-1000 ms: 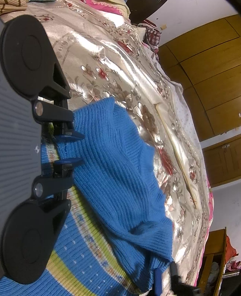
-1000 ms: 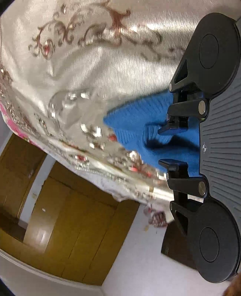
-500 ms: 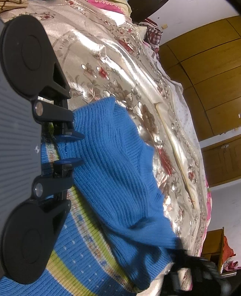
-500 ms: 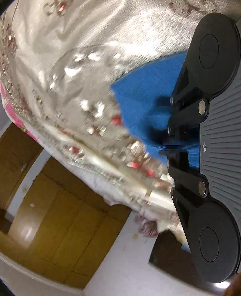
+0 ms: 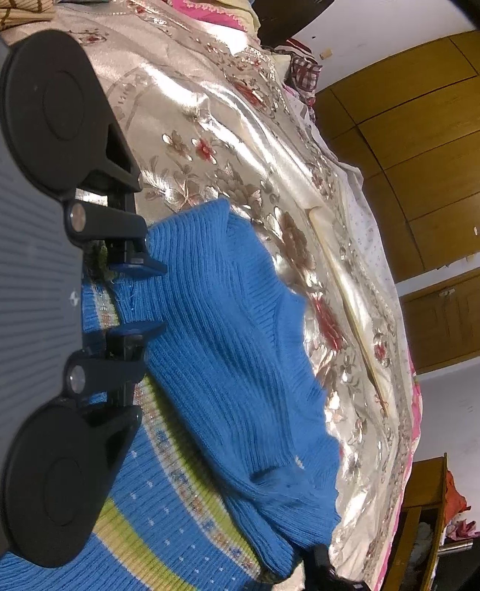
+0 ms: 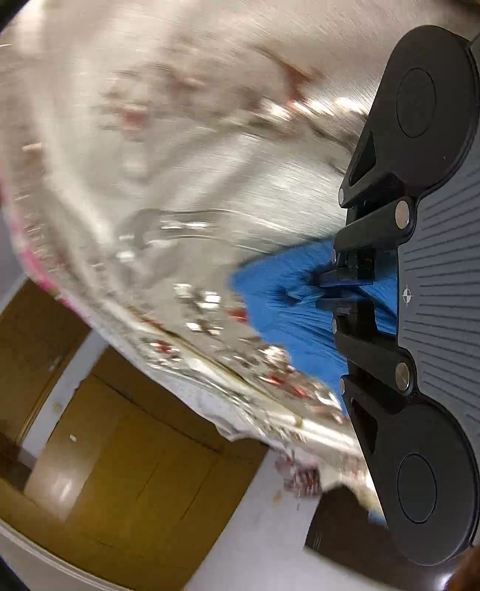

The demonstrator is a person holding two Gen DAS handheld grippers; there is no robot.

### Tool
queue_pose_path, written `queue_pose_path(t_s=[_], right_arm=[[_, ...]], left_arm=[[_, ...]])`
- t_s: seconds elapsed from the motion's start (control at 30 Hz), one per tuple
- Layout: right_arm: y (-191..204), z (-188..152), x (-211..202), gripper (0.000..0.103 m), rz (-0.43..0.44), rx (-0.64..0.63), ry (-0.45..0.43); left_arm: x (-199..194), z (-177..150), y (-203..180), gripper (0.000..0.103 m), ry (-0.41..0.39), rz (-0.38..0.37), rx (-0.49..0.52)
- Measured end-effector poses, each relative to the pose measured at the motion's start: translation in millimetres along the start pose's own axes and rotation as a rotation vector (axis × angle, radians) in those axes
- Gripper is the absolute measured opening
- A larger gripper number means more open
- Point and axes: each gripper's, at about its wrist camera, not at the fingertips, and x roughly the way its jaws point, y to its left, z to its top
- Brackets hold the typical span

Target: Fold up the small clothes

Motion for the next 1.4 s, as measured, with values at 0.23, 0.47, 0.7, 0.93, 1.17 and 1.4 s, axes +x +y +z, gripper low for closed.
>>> queue_pose_path(t_s=[0.23,0.47,0.7,0.93,1.17,1.4], right_arm=[[38,3,-2,0.049,0.018,-0.273,-0.038],[55,2,31,0.023,-0.113,-0.586,0.117],[55,5,5,0.014,-0.088,-0.686,0.086],[62,1,8,0.027,-0.102,-0.763,0.124],[73,-5,30,0.005,-0.151,-0.883,0.204],[105,26,-13,0.004,0.11,-0.755,-0.032]], left_arm=[[-1,0,0,0.034,-0.001,0.001,-0.008],[-1,-2,2,0.035,-0.004,-0.005,-0.015],[1,-1,2,0.035,-0.003,-0.006,-0.01],[1,0,1,0.036,-0.003,-0.003,-0.004],[0,0,2,0.036,-0.003,-0.006,-0.008],[0,0,7,0.036,-0.01,-0.013,-0.041]])
